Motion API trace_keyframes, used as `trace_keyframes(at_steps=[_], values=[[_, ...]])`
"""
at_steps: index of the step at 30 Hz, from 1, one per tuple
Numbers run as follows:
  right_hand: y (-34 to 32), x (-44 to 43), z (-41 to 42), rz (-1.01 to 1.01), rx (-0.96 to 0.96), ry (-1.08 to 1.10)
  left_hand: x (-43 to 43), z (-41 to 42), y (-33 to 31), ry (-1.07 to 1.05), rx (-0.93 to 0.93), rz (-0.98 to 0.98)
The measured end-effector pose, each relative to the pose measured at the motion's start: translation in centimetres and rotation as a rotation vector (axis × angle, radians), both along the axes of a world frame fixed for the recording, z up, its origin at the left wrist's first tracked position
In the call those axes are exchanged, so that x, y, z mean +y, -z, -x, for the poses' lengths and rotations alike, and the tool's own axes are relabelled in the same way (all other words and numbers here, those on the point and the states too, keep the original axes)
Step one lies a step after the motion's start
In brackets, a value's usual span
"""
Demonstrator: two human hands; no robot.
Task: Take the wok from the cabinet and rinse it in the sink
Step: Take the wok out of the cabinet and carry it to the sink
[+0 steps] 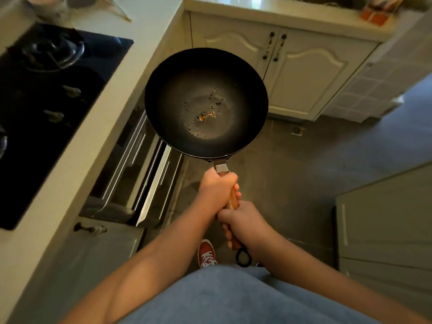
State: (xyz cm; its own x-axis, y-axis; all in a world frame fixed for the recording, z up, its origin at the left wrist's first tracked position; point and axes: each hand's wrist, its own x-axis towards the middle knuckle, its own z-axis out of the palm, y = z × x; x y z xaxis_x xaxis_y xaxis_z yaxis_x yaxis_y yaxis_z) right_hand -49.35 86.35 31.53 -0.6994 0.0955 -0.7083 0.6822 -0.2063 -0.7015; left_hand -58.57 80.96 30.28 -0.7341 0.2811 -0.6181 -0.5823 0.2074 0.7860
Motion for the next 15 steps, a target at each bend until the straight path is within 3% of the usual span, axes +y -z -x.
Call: trace_keyframes(at_steps=[15], values=[[1.6, 17.2, 17.4, 0.05, 0.053, 0.021, 16.8, 17.4, 0.3, 0.038, 0.079, 0.073]])
